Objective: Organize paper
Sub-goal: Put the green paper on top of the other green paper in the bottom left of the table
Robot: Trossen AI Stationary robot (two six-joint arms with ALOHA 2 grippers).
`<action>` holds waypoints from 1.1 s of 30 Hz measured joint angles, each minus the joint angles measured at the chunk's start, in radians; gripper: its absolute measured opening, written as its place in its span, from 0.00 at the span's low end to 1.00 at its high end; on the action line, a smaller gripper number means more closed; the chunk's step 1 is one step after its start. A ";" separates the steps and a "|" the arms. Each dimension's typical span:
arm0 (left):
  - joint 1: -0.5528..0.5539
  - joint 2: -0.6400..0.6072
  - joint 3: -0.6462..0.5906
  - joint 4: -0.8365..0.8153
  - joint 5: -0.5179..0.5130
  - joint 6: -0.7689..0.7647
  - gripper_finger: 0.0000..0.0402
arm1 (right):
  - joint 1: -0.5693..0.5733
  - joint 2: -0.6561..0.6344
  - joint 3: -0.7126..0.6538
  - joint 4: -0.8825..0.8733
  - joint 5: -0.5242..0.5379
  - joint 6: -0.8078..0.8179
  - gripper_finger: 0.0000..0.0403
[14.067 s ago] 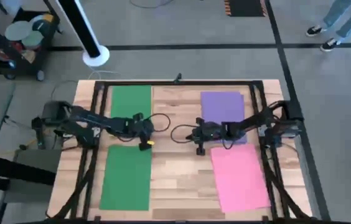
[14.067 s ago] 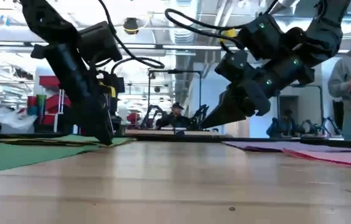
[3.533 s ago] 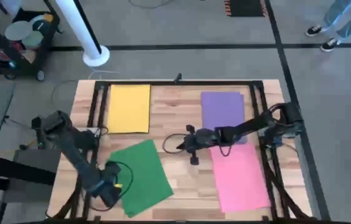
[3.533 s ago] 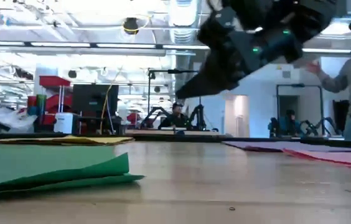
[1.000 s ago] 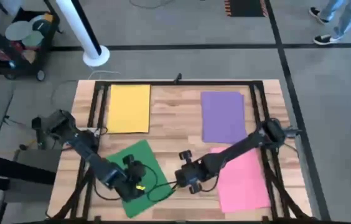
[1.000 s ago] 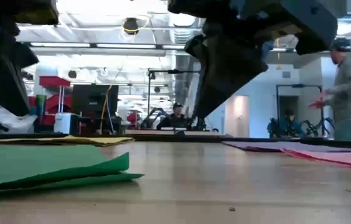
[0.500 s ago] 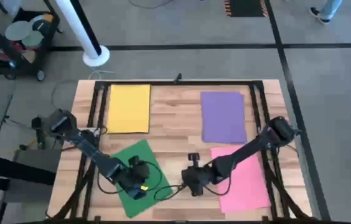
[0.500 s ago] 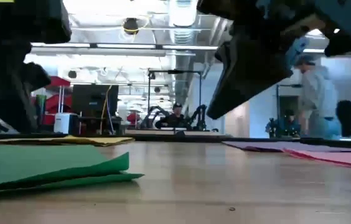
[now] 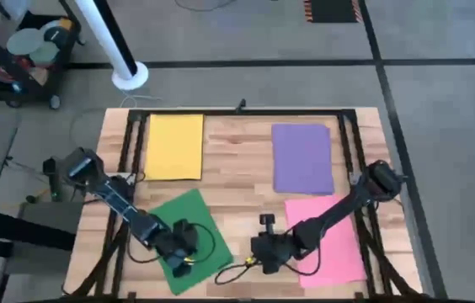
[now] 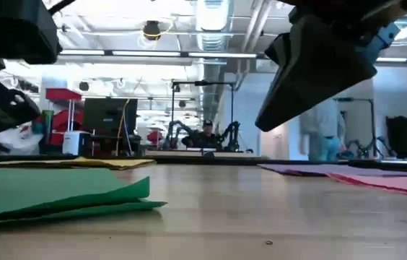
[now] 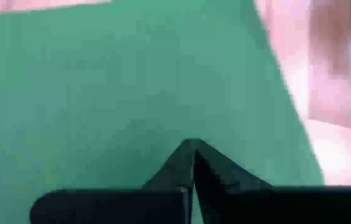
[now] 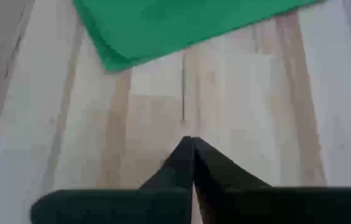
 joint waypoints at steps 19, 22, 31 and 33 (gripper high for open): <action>-0.003 0.097 0.008 -0.045 0.097 0.173 0.00 | -0.028 0.001 0.000 0.006 -0.004 -0.053 0.00; -0.009 0.097 0.009 -0.061 0.119 0.212 0.00 | -0.034 0.001 0.000 0.008 -0.004 -0.054 0.00; -0.026 0.088 0.009 -0.094 0.177 0.257 0.00 | -0.032 0.001 0.000 0.012 -0.004 -0.048 0.00; -0.029 0.088 0.018 -0.115 0.184 0.259 0.00 | -0.026 0.001 0.000 0.013 -0.004 -0.038 0.00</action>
